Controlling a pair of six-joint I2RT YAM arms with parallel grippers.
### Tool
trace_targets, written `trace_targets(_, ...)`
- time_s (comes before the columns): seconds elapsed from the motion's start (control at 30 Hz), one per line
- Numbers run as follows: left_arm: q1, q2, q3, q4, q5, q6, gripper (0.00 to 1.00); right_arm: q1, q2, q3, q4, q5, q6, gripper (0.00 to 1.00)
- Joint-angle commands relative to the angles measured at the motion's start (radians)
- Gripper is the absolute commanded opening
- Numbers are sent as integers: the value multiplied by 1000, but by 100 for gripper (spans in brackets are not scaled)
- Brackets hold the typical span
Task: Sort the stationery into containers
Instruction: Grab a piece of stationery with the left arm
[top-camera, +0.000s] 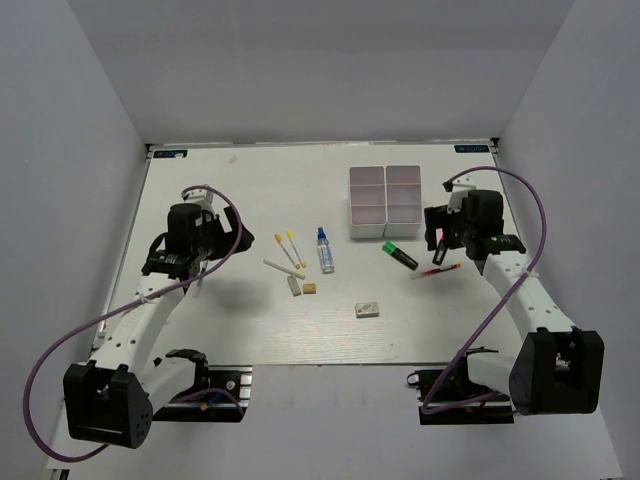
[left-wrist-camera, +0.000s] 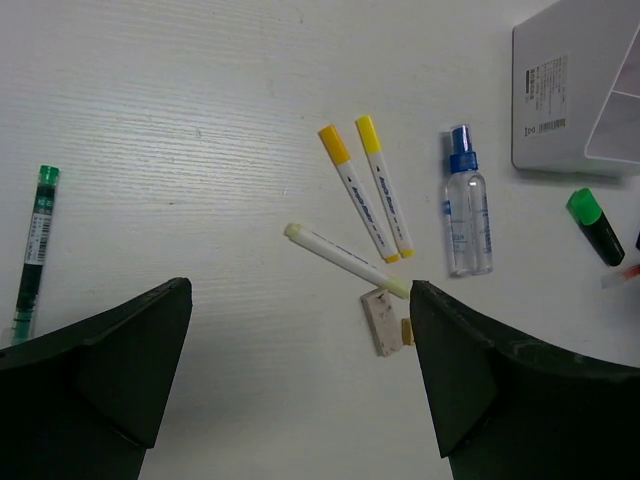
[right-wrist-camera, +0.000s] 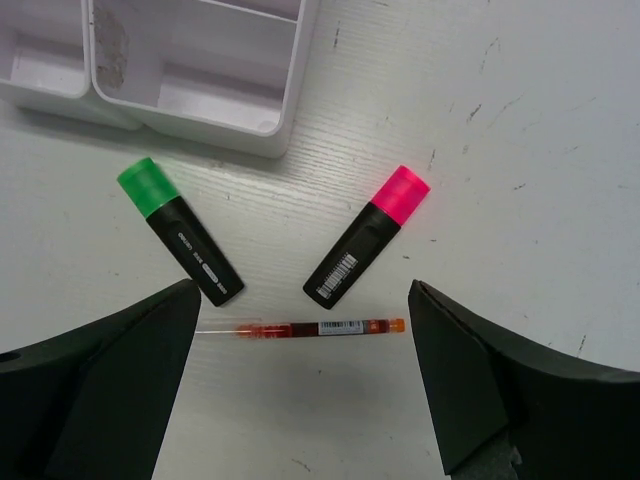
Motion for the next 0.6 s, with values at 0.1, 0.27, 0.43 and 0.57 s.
trace_targets(0.1,-9,64,53,31,49,-5,100,-4,-10,68,-91,-140,-160,90)
trace_targets(0.27,-9,118,84,51,49,-14,100,-2,-19,90,-163,-235,-257,90)
trace_targets(0.43,-19,198,133,100,98,-25,54,-2,-10,134,-251,-226,-335,90)
trace_targets(0.57,-19,310,207,102,111,-37,34,-6,18,161,-370,-244,-412,90)
